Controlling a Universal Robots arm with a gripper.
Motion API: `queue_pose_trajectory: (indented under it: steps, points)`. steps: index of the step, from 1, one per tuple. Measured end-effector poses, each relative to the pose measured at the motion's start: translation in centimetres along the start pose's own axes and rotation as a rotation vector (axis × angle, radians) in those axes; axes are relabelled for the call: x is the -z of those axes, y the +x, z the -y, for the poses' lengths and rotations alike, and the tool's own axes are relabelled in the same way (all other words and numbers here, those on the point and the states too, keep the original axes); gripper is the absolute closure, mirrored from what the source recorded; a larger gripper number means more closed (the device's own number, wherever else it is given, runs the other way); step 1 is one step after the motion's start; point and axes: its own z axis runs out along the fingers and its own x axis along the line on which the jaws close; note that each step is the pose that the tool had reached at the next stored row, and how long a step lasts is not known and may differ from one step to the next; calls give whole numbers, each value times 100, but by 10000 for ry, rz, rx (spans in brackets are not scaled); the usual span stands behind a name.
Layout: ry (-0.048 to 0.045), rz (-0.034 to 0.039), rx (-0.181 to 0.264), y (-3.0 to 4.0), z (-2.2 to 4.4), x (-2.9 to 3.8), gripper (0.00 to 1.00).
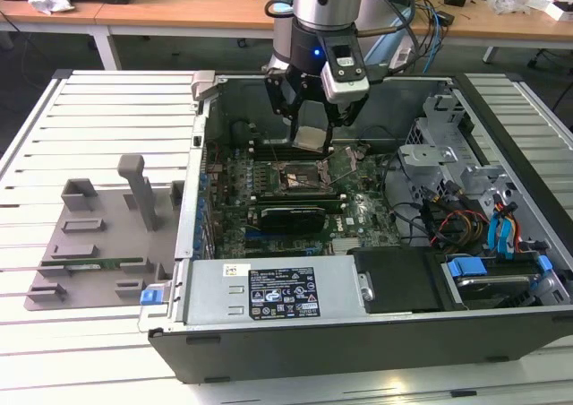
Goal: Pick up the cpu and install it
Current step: 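Place the cpu into insertion slot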
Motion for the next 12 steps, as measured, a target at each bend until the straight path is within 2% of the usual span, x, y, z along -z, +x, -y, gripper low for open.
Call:
queue_pose_trajectory:
  steps: [7, 12]
  points:
    - [17, -15, -375, 0, 0, -1, 45]
    - [31, -35, -836, 0, 0, -2, 45]
